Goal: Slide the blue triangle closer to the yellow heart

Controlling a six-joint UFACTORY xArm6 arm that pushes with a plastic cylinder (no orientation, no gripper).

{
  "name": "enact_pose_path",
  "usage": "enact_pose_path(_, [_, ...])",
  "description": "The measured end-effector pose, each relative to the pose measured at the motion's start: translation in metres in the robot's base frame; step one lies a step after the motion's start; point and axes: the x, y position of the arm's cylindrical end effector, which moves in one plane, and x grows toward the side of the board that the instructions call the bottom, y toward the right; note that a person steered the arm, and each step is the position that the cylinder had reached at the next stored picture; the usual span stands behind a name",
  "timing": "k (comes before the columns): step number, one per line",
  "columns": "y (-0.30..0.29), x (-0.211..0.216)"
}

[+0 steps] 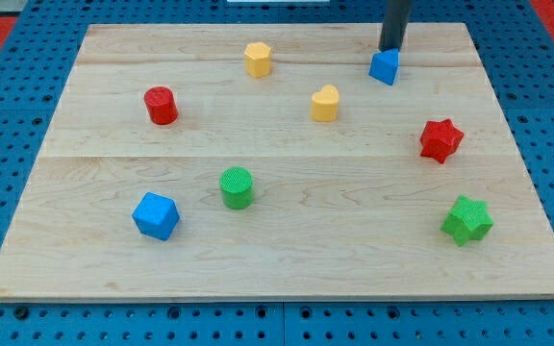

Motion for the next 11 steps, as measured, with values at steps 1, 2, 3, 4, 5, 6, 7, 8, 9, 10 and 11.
enact_pose_path(1, [0.014,0.008])
enact_pose_path(2, [-0.032,0.010])
enact_pose_path(3, [-0.063,0.029])
enact_pose_path(4, [-0.046,0.021])
enact_pose_path(5, [-0.015,0.014])
enact_pose_path(6, [0.022,0.026])
enact_pose_path(7, [-0.008,0.028])
enact_pose_path(8, [-0.040,0.041])
enact_pose_path(9, [-0.078,0.048])
enact_pose_path(10, [-0.112,0.055])
enact_pose_path(11, [-0.083,0.035])
